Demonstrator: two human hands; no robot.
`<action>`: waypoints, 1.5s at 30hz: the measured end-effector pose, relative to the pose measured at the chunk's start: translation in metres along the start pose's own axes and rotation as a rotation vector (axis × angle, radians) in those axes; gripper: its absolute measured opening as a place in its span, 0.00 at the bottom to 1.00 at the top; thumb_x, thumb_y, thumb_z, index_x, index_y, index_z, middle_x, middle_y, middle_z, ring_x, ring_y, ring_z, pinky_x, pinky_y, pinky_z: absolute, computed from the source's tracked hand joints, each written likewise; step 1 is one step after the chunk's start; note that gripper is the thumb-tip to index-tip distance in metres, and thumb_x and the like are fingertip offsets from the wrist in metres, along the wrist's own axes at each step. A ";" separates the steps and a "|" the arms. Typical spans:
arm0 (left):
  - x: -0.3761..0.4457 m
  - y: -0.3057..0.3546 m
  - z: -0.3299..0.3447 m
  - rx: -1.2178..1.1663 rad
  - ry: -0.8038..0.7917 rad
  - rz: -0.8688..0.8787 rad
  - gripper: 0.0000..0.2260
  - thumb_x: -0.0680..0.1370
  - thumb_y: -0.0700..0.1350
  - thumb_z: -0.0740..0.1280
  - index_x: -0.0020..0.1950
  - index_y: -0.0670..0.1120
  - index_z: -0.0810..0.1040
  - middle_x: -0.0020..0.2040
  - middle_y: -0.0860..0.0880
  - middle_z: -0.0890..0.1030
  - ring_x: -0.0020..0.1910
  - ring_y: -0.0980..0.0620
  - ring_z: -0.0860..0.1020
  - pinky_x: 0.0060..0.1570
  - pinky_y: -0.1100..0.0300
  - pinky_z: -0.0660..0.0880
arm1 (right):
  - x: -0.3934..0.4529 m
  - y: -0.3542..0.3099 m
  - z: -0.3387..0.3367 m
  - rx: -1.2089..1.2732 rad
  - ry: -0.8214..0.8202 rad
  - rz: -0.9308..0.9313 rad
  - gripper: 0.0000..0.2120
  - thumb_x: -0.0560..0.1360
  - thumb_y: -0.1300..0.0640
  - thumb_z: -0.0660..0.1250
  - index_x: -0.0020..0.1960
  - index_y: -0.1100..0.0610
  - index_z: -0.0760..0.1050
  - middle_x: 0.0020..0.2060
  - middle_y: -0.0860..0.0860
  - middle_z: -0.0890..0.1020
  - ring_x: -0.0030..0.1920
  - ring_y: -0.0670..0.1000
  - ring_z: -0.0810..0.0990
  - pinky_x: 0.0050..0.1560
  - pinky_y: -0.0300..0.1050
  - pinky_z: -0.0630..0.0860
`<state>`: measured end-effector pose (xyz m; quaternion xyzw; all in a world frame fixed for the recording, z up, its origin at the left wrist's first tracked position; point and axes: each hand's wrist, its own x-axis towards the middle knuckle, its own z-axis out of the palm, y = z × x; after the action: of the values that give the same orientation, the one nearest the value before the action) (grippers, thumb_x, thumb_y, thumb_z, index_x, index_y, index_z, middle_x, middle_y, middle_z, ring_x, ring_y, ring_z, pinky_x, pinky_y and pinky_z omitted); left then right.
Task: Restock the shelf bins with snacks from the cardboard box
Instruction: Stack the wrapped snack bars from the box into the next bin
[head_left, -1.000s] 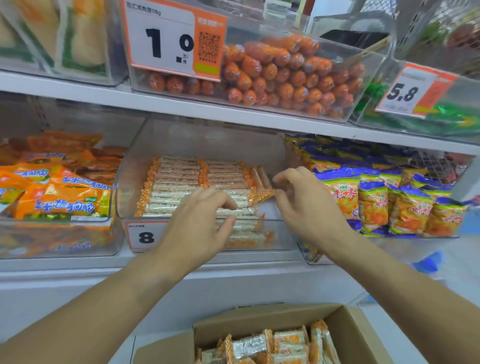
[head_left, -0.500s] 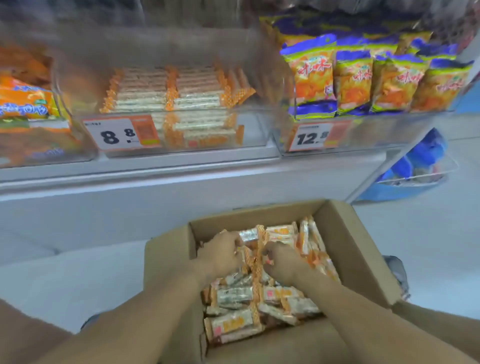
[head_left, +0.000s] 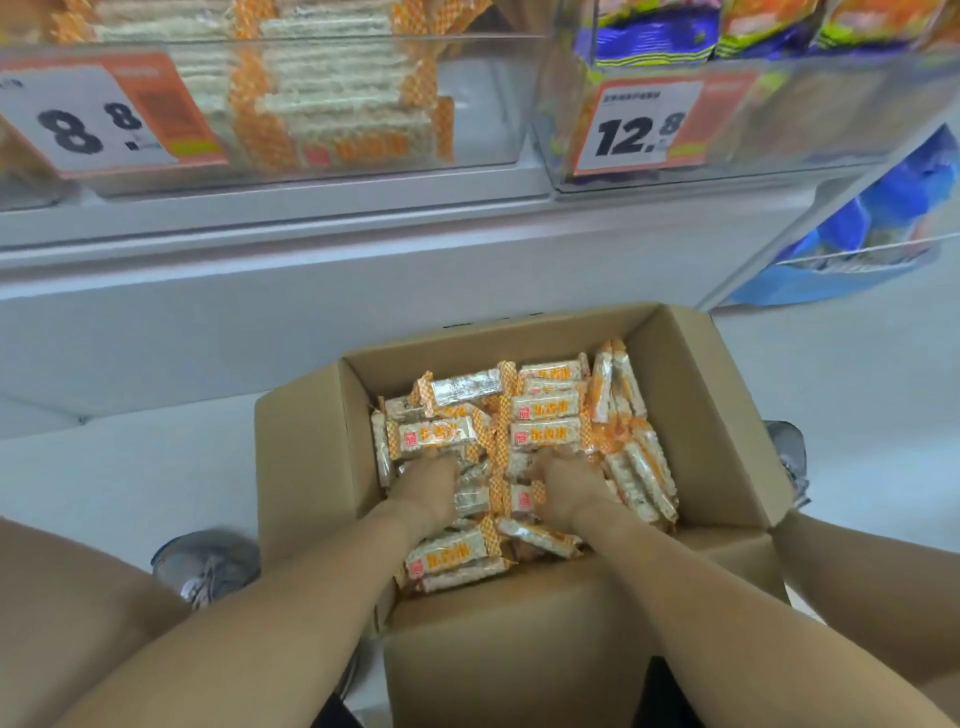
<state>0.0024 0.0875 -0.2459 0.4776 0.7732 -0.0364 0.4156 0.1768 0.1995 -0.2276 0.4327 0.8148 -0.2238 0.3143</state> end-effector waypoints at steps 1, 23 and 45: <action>0.000 0.000 0.002 0.015 -0.004 0.000 0.12 0.75 0.34 0.67 0.57 0.45 0.75 0.58 0.45 0.75 0.54 0.45 0.76 0.55 0.50 0.75 | 0.001 0.001 0.003 0.002 -0.007 0.015 0.31 0.75 0.52 0.73 0.75 0.53 0.66 0.74 0.53 0.66 0.74 0.57 0.64 0.72 0.55 0.68; -0.078 0.071 -0.194 -0.956 -0.336 0.100 0.16 0.85 0.51 0.58 0.62 0.40 0.74 0.41 0.41 0.75 0.32 0.48 0.76 0.31 0.56 0.75 | -0.110 -0.025 -0.265 0.454 0.120 -0.350 0.15 0.75 0.46 0.73 0.49 0.59 0.78 0.26 0.47 0.80 0.25 0.47 0.79 0.26 0.37 0.72; -0.164 0.084 -0.269 -1.423 0.063 0.257 0.03 0.80 0.43 0.65 0.49 0.43 0.76 0.44 0.38 0.76 0.37 0.43 0.79 0.42 0.52 0.78 | -0.149 -0.035 -0.246 1.443 0.310 -0.661 0.38 0.51 0.54 0.88 0.57 0.62 0.79 0.54 0.61 0.83 0.45 0.58 0.84 0.42 0.50 0.84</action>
<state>-0.0643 0.1392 0.0693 0.1791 0.5589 0.5388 0.6044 0.1326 0.2534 0.0539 0.2919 0.5898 -0.7132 -0.2415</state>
